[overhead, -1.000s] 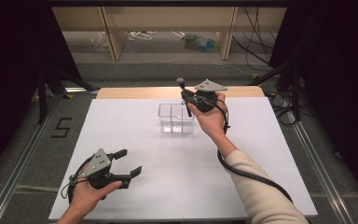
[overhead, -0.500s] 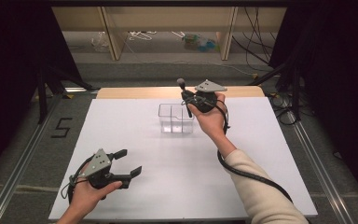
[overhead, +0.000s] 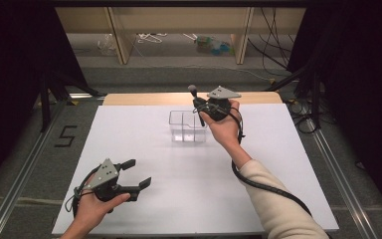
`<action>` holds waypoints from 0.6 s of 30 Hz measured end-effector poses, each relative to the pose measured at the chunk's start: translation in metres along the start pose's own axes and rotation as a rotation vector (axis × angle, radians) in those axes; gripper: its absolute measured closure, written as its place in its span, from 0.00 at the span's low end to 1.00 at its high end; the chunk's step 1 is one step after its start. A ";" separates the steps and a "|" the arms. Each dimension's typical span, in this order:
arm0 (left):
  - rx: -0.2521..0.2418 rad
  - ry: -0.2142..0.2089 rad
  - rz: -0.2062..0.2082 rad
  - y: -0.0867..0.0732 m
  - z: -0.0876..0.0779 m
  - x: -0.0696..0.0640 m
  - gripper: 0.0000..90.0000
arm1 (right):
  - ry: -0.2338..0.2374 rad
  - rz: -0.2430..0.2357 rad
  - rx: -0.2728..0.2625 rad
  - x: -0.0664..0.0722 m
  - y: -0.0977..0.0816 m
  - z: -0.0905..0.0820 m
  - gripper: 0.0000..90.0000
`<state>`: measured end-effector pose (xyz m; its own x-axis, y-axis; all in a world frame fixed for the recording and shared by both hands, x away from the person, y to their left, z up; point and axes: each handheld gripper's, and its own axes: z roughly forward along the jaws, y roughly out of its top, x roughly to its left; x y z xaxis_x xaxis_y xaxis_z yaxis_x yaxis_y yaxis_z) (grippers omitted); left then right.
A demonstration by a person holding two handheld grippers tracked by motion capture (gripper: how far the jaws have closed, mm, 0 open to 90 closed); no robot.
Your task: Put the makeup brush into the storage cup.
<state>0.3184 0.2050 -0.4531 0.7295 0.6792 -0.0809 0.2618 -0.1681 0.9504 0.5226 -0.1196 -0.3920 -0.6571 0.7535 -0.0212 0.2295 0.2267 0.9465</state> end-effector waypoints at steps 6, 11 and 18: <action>0.000 0.000 -0.001 0.000 0.000 0.000 0.18 | 0.008 -0.002 0.007 0.000 -0.001 0.000 0.87; 0.000 0.000 -0.001 0.000 0.000 0.000 0.18 | 0.010 0.002 0.017 0.001 -0.002 0.001 0.87; 0.001 0.000 -0.001 0.000 0.000 0.000 0.18 | 0.008 0.003 0.014 0.001 -0.003 0.002 0.87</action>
<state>0.3183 0.2050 -0.4531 0.7295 0.6790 -0.0821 0.2630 -0.1677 0.9501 0.5228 -0.1180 -0.3954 -0.6620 0.7494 -0.0154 0.2415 0.2328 0.9421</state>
